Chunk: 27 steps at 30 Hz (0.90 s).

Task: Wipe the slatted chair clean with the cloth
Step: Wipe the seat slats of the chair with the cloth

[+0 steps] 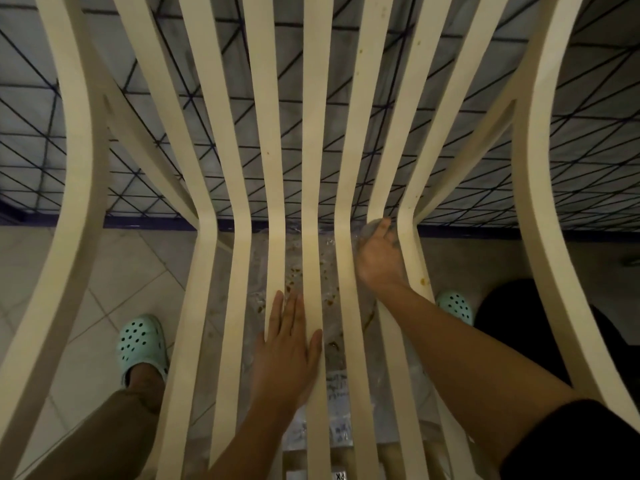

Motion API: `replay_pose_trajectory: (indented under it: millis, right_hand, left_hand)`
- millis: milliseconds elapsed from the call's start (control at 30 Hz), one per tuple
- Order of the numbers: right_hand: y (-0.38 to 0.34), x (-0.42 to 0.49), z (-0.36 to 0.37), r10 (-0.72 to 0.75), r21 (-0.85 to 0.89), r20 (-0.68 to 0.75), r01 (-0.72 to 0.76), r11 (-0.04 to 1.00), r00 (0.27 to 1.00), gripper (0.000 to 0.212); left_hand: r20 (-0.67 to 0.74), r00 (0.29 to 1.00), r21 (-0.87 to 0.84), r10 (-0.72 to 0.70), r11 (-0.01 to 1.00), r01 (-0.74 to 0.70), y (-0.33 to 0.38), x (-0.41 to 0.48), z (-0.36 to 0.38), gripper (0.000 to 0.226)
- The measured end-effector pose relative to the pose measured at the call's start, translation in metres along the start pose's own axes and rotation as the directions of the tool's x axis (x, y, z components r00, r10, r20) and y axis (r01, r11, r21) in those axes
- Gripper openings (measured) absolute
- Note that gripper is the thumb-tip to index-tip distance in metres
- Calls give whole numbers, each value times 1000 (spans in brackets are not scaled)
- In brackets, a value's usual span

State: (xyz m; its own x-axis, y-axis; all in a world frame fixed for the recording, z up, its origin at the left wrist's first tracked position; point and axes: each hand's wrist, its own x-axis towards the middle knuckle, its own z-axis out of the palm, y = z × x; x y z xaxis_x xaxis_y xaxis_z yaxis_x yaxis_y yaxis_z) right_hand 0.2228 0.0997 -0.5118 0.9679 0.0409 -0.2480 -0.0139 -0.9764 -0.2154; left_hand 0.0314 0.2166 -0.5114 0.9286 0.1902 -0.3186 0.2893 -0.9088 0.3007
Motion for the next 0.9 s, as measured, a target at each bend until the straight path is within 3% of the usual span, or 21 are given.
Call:
replay_pose_trajectory:
  millis: [433,600,767,900]
  right_hand:
    - [56,-147,34,39,-70,66,-35,997,997,66]
    - [71,-195,36,-25,-139,99,39,990,995,76]
    - [77,-241,20,-11,-49,102,16,999,995,80]
    - [87,-265,12,33,109,203,-57,992,979,75]
  left_hand:
    - [-86,996,-22,19,1000,-21,7,-10,3,61]
    - [-63,998,7,15,1000,-14,25,-49,15,59]
    - [-3,999,58,43,997,-43,19,-90,20,70]
    - [34,999,64,36,997,-38,19,-100,21,83]
